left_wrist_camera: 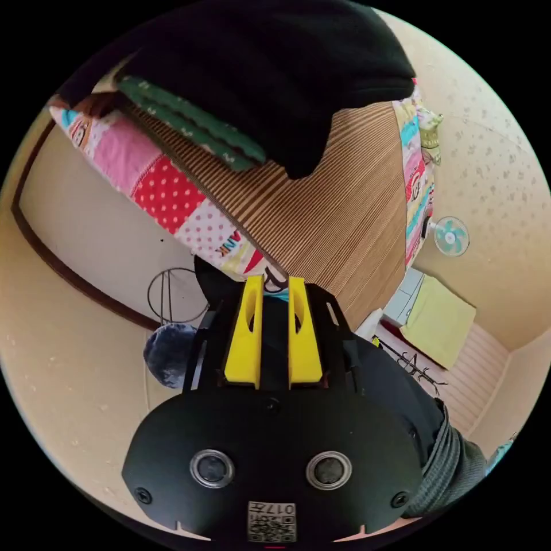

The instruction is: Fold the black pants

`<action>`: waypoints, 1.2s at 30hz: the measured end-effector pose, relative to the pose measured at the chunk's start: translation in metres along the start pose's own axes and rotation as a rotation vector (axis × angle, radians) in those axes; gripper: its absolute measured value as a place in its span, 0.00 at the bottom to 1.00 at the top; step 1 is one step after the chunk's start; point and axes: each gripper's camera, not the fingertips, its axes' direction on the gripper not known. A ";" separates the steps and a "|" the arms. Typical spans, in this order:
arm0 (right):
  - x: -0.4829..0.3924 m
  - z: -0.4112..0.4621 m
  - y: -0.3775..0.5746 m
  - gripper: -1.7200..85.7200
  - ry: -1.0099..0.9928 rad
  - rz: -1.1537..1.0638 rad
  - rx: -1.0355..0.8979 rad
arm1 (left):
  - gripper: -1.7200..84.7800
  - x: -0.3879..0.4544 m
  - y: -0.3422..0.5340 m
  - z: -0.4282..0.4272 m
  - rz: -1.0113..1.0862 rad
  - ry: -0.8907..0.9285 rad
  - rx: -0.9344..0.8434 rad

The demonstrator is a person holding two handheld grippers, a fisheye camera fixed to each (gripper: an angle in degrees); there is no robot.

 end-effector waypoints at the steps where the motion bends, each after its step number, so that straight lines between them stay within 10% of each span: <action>1: 0.004 0.007 0.007 0.02 -0.026 0.004 0.003 | 0.10 0.030 -0.010 -0.031 0.088 -0.034 0.062; 11: 0.071 0.029 0.082 0.02 -0.316 0.079 0.141 | 0.10 0.063 0.017 -0.279 0.073 -0.362 0.697; 20: 0.128 -0.012 0.141 0.03 -0.410 0.137 0.378 | 0.11 -0.061 -0.011 -0.273 -0.181 0.191 0.323; 24: 0.144 -0.011 0.142 0.03 -0.436 0.099 0.362 | 0.06 -0.036 -0.009 -0.268 0.090 0.514 0.254; 30: 0.130 0.022 0.109 0.02 -0.183 0.076 0.150 | 0.03 0.177 0.037 -0.240 0.775 0.454 0.055; 36: 0.096 0.062 0.066 0.02 -0.187 -0.019 0.036 | 0.02 0.333 0.084 -0.074 1.089 -0.099 -0.406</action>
